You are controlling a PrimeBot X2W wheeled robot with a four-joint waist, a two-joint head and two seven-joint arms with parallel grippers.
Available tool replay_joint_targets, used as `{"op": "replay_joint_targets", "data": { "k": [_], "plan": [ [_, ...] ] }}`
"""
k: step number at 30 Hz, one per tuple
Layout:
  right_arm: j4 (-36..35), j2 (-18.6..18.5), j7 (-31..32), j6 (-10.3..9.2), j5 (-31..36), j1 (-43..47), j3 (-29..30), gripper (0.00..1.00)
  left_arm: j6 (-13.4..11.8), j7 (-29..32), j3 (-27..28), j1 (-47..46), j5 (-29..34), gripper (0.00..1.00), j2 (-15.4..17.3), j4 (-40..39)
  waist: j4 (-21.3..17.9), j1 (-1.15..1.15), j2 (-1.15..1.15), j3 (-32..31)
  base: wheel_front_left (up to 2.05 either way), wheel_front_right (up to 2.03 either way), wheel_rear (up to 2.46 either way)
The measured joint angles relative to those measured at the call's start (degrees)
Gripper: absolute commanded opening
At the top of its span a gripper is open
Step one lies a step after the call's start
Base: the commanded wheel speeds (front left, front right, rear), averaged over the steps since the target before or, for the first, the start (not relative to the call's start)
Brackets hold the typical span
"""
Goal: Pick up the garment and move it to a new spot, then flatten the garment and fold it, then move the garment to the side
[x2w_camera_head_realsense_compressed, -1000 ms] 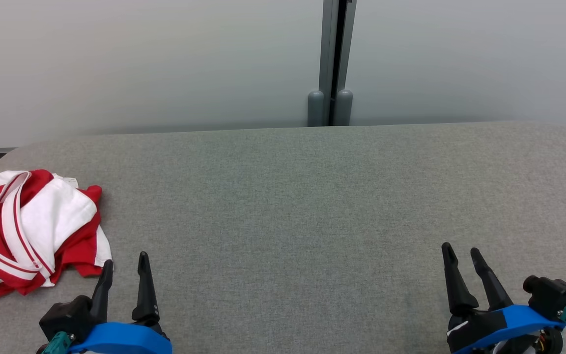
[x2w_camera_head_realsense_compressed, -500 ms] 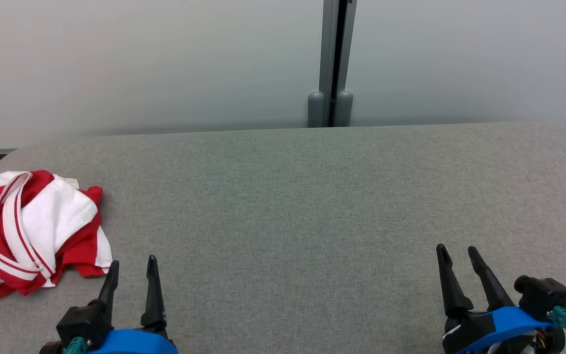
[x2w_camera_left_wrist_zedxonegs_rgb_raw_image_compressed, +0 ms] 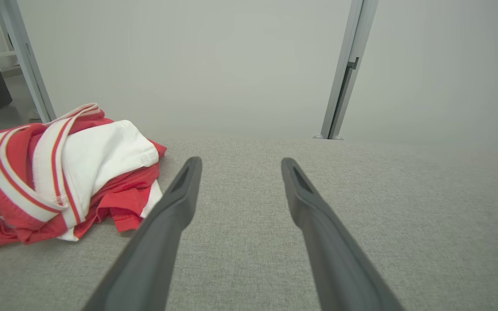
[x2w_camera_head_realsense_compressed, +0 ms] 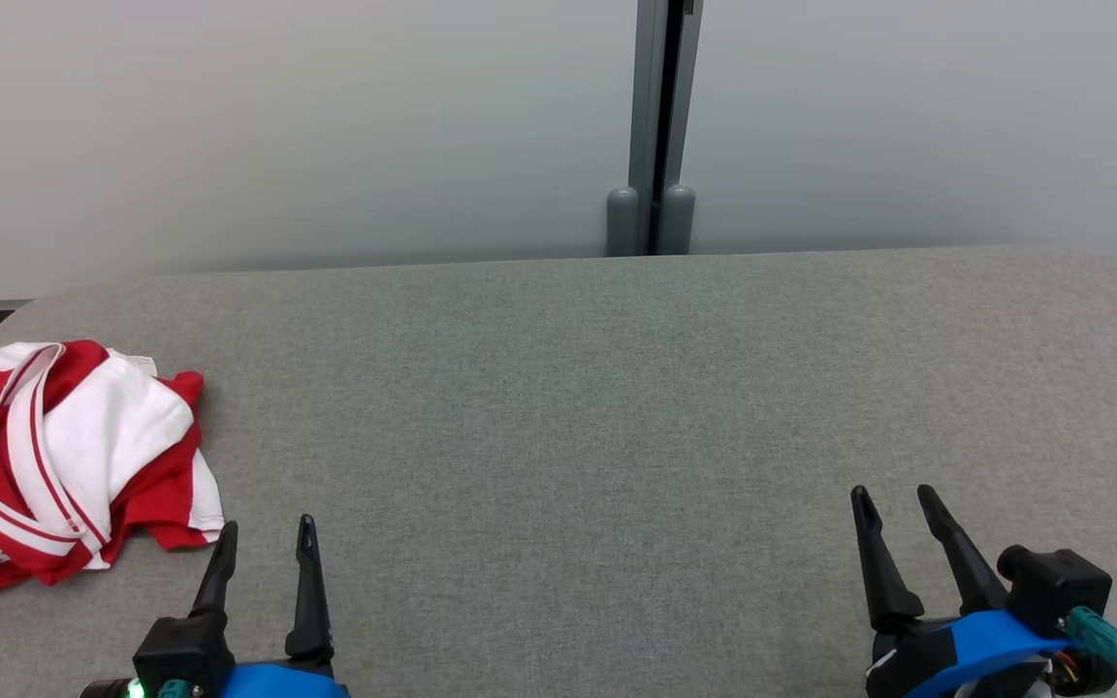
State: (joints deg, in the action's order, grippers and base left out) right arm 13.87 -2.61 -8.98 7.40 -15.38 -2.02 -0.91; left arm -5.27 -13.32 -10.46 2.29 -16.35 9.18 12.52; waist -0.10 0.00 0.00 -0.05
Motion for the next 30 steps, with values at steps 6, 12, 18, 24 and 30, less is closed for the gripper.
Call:
{"op": "replay_joint_targets", "data": {
  "k": [6, 12, 18, 24, 30],
  "plan": [
    [-0.1, -0.03, -0.26, 0.0, 2.3, 0.05, -0.37, 1.0, -0.7, -0.21, -0.85, 0.26, 1.86, 1.0, 0.19, -0.43, -0.16, 0.0, 0.0, -0.09, 0.0, 0.0, 0.0],
    [-0.09, -0.05, -0.82, 0.01, 4.16, 0.19, -0.58, 1.0, -1.22, -0.38, -1.45, 0.43, 3.63, 1.0, 0.54, -0.91, -0.18, 0.0, 0.0, -0.19, 0.0, 0.0, 0.0],
    [-0.07, -0.07, -1.16, 0.01, 4.82, 0.19, -0.58, 1.0, -1.64, -0.31, -1.56, 0.58, 3.82, 1.0, 0.67, -1.33, -0.22, 0.0, 0.0, -0.24, 0.0, 0.0, 0.0],
    [-0.09, -0.08, -1.19, 0.01, 4.75, 0.23, -0.6, 1.0, -1.85, 0.14, -1.69, 0.81, 3.58, 1.0, 0.67, -1.85, -0.14, 0.0, 0.0, -0.23, 0.0, 0.0, 0.0],
    [-0.19, -0.11, -1.43, 0.01, 4.65, 0.59, -0.55, 1.0, -2.48, 0.46, -2.03, 1.03, 3.56, 1.0, 0.92, -2.82, 1.7, 0.0, 0.0, -0.32, 0.0, 0.0, 0.0]
  ]
}}
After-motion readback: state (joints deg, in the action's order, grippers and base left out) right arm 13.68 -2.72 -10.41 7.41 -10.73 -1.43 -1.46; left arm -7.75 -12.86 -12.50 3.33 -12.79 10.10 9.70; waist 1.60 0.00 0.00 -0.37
